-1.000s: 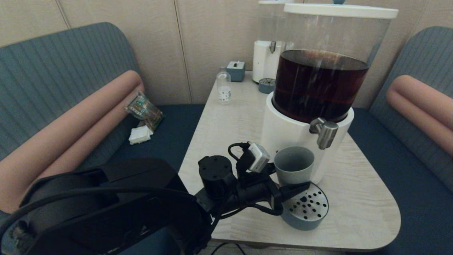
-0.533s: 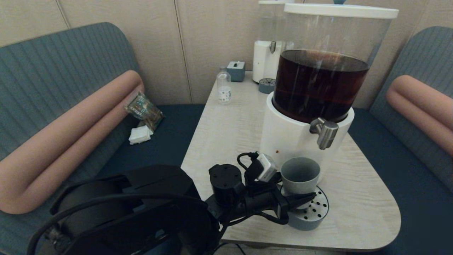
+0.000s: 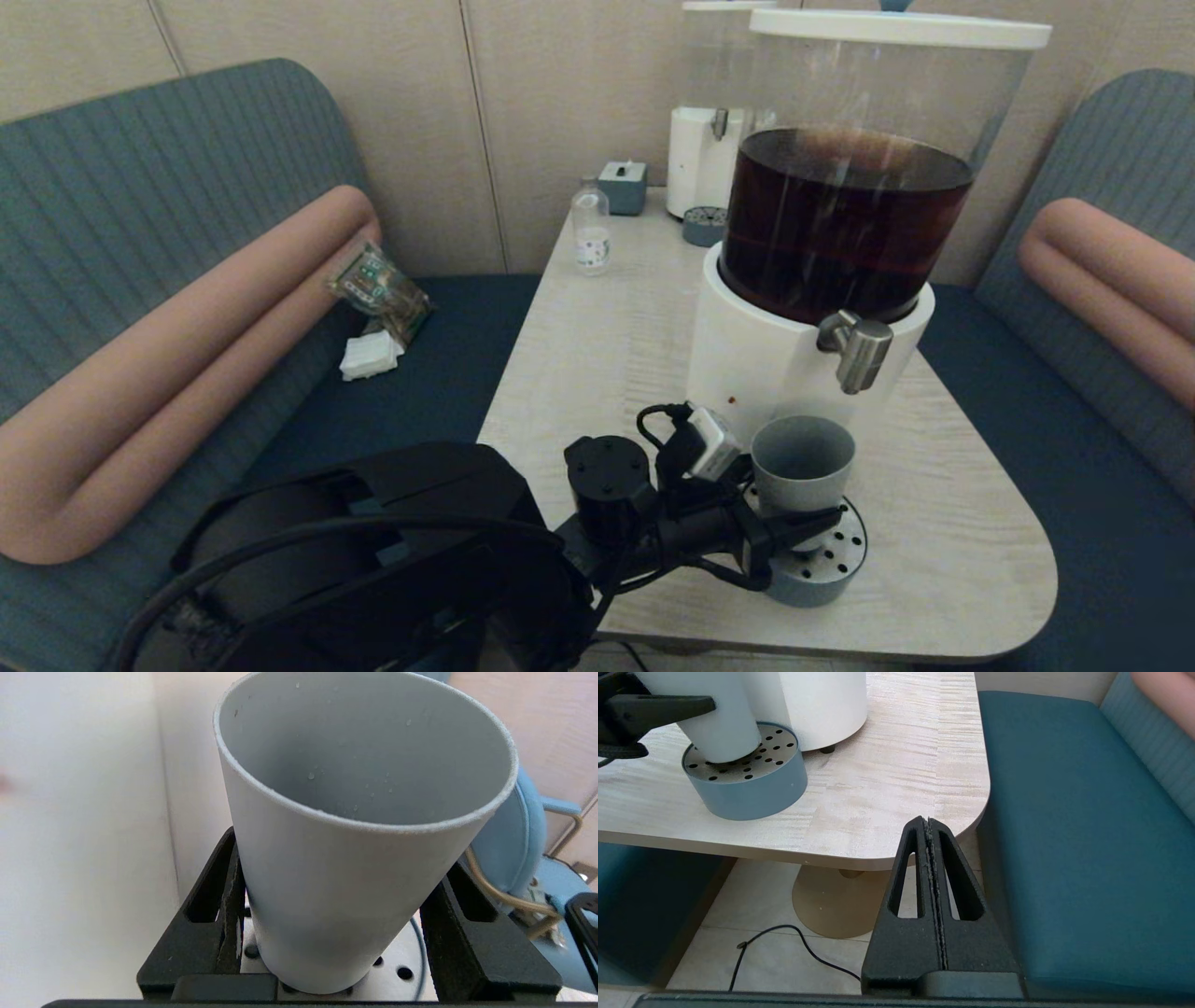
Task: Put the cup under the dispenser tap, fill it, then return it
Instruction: Place it under the water dispenser
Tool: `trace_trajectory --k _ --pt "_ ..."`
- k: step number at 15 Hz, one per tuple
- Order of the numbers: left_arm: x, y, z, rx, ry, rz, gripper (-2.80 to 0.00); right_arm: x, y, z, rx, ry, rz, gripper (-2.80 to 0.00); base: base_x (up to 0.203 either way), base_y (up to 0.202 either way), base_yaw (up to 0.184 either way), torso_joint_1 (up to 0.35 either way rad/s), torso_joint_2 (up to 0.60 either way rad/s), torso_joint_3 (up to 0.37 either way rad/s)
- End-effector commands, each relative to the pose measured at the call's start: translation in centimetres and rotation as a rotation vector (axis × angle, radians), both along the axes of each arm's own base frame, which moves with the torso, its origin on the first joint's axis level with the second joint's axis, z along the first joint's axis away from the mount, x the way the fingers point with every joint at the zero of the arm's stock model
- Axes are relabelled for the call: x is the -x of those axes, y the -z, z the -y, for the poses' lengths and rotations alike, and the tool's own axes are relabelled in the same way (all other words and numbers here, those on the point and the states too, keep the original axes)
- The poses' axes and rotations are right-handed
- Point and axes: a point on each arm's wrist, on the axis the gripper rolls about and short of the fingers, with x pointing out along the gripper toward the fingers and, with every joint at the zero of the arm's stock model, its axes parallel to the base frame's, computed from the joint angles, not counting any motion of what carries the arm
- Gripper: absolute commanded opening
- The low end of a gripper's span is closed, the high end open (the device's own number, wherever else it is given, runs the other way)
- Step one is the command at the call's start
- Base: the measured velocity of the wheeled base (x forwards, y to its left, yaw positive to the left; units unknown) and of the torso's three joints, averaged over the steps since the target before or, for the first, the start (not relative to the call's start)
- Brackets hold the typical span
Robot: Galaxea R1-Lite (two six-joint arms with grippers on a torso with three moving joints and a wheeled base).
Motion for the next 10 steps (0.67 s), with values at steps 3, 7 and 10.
trace_trajectory --k 3,7,10 --pt "-0.4 0.6 0.4 0.007 0.003 0.006 -2.8 0.0 0.0 0.0 0.0 -0.001 0.003 -2.8 0.0 0.0 0.0 0.0 0.0 0.0" --pt "-0.7 1.2 0.8 0.009 -0.013 0.0 -2.8 0.0 0.0 0.0 0.0 0.0 0.002 -2.8 0.0 0.0 0.0 0.0 0.0 0.0" --pt "-0.7 1.6 1.0 0.006 -0.01 -0.001 -2.8 0.0 0.0 0.0 0.0 -0.001 0.003 -2.8 0.0 0.0 0.0 0.0 0.0 0.0"
